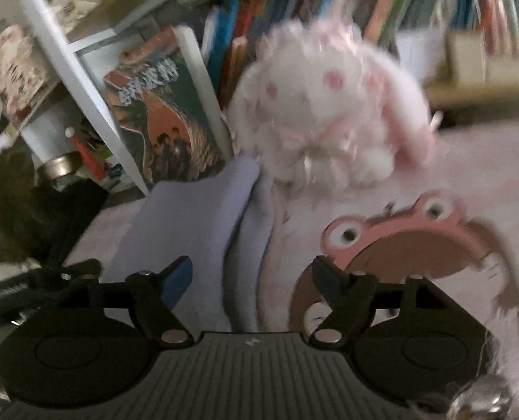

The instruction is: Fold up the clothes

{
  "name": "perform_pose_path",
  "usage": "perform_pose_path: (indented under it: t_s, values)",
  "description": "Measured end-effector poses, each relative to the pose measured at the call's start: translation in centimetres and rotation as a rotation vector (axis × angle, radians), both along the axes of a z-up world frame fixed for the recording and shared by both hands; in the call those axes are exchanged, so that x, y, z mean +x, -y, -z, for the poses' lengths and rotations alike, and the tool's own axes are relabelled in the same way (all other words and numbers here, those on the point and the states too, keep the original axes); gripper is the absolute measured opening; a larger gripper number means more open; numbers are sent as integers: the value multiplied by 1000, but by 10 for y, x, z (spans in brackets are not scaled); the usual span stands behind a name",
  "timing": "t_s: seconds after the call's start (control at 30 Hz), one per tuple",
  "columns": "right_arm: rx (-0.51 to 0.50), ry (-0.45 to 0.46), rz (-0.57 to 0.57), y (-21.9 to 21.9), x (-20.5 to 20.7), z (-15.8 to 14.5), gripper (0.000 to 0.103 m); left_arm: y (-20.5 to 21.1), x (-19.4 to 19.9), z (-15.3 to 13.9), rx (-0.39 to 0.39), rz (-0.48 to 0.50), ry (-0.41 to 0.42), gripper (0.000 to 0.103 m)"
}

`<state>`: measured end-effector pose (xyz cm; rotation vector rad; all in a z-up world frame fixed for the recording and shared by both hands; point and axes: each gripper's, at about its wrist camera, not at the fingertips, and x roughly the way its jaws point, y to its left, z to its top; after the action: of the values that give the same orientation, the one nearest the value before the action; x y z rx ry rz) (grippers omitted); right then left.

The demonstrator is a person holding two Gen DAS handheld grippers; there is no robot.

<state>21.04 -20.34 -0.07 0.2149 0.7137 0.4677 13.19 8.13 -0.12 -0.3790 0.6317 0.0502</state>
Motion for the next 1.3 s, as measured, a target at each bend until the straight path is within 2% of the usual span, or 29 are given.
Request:
perform_pose_path:
  t_s: [0.13,0.3,0.4,0.73,0.83,1.07,1.3]
  values:
    - [-118,88,9,-4,-29,-11,83,18,-18,-5,64,17,-22,79]
    - [-217,123,19,-9,-59,-13,87,41,-35,-6,192,19,-42,93]
    - [-261,130,32,-12,-75,-12,91,50,-44,-6,235,21,-47,94]
    - [-308,79,76,-14,-111,4,98,65,-71,4,259,6,-108,96]
    - [-317,70,75,-14,-118,7,98,64,-76,5,243,1,-113,96]
    - [-310,62,82,-13,-123,9,98,60,-80,4,203,-12,-115,97]
    - [-308,58,85,-14,-123,10,98,60,-79,3,206,-12,-115,101]
